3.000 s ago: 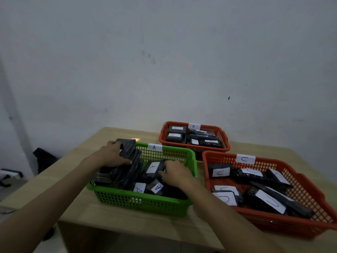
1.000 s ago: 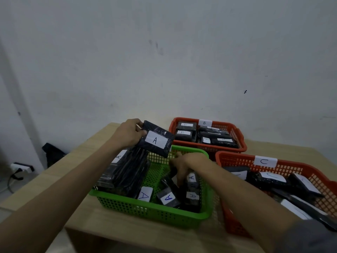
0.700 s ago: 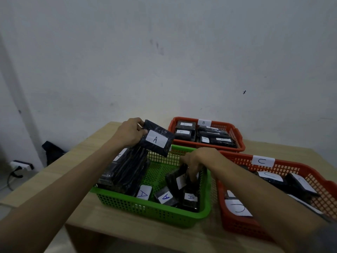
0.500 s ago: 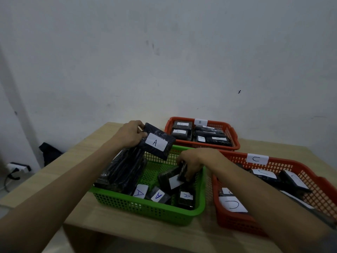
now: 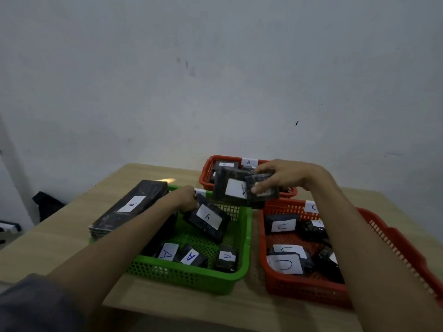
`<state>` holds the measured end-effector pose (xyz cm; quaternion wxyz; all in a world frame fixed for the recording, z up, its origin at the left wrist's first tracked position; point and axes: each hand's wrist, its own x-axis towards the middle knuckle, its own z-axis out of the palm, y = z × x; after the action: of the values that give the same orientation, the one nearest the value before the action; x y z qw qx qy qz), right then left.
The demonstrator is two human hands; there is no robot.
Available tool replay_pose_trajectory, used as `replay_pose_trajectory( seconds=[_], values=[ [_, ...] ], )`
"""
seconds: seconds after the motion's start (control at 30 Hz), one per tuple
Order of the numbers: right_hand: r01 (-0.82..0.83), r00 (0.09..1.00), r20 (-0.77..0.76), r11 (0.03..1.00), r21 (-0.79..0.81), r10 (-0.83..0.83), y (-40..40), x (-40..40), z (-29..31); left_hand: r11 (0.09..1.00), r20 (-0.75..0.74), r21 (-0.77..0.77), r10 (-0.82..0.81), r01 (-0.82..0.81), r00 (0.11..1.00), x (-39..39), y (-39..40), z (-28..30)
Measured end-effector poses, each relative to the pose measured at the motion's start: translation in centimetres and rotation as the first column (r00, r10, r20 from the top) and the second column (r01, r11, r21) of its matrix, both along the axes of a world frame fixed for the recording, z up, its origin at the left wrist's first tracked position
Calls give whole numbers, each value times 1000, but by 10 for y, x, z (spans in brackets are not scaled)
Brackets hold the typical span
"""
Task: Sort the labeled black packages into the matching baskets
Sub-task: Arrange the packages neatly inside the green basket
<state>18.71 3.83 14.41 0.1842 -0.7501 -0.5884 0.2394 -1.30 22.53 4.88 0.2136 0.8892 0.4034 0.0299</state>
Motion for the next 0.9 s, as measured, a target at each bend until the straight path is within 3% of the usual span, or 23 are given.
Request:
replay_pose_trajectory(
  seconds=[0.13, 0.4, 0.63, 0.7, 0.77, 0.83, 0.9],
  values=[
    [114, 992, -68, 989, 99, -107, -4, 17, -5, 999, -19, 13, 38, -38, 999, 12, -4, -12],
    [71, 993, -98, 994, 85, -62, 19, 0, -25, 993, -168, -87, -92, 78, 981, 24, -15, -32],
    [105, 993, -61, 992, 64, -101, 35, -3, -40, 987, -16, -162, -7, 4, 1000, 11, -7, -21],
    [116, 993, -39, 992, 41, -114, 41, -3, -40, 994, 60, -84, 69, -64, 996, 7, -3, -10],
    [123, 992, 26, 992, 22, -123, 48, -6, -41, 989, 109, 126, 63, -77, 992, 3, 0, 0],
    [110, 988, 112, 994, -1, -109, 55, -12, -42, 946, 161, 321, -105, 48, 981, -3, 1, 4],
    [74, 987, 149, 996, -58, -64, 63, -22, -46, 870, 101, 447, -280, 208, 955, -7, -3, 1]
  ],
)
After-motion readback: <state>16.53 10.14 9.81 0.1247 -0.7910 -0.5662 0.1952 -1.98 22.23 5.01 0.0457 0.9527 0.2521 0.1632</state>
